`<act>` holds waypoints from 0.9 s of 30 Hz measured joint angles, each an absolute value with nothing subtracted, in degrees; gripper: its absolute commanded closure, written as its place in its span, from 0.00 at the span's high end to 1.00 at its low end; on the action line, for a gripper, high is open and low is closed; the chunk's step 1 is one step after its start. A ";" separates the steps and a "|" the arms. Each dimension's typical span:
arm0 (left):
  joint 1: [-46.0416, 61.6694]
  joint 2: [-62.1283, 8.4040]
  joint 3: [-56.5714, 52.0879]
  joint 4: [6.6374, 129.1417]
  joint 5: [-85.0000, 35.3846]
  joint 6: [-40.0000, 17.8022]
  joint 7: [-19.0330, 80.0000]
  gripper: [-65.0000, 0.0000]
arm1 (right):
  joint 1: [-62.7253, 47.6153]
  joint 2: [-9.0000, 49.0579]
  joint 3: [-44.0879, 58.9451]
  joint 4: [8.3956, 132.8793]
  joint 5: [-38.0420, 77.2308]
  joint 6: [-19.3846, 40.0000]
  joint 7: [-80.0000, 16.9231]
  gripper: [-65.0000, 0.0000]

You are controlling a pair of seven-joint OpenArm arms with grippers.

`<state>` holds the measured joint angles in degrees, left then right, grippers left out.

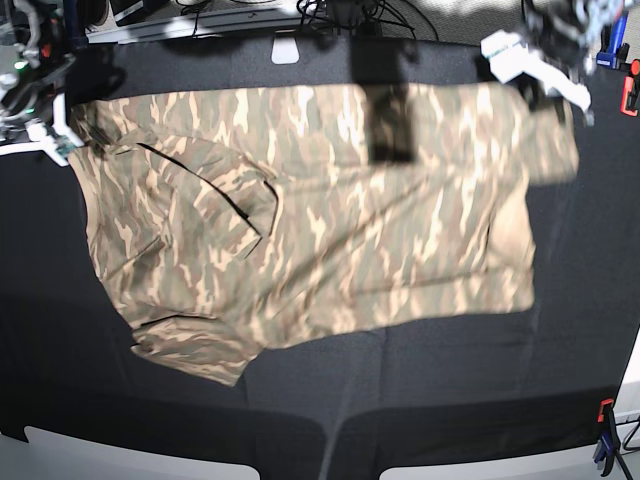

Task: Layout the t-shirt on the table in an organized manner, then fold the t-shirt properly
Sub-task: 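Lift the shirt edge with both grippers and pull it away from the hem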

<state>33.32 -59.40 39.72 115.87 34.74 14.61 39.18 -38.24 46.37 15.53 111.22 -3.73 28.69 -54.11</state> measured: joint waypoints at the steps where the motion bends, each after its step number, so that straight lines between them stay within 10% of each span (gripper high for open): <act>1: 33.47 -59.31 39.72 115.87 34.76 14.57 38.28 0.00 | -38.24 46.37 15.53 111.22 -1.32 28.97 -53.76 0.00; 10: 32.05 -57.80 39.72 115.87 34.92 14.61 39.00 0.00 | -40.97 46.19 12.34 112.14 3.25 32.75 -47.29 0.00; 15: 32.05 -57.82 39.68 115.87 35.92 14.55 40.03 0.00 | -41.82 46.04 12.03 112.14 6.72 23.22 -44.14 0.00; 19: 31.99 -57.82 39.68 115.87 40.99 14.85 41.54 0.41 | -38.87 46.19 12.10 112.14 6.50 16.91 -44.16 0.00; 24: 29.45 -57.78 39.72 115.87 45.52 16.36 52.47 0.43 | -35.20 46.04 12.03 112.14 7.18 14.57 -44.38 0.40; 27: 24.12 -57.93 39.72 115.87 44.75 17.72 56.27 0.43 | -32.67 45.89 12.03 112.14 7.22 11.70 -44.51 0.42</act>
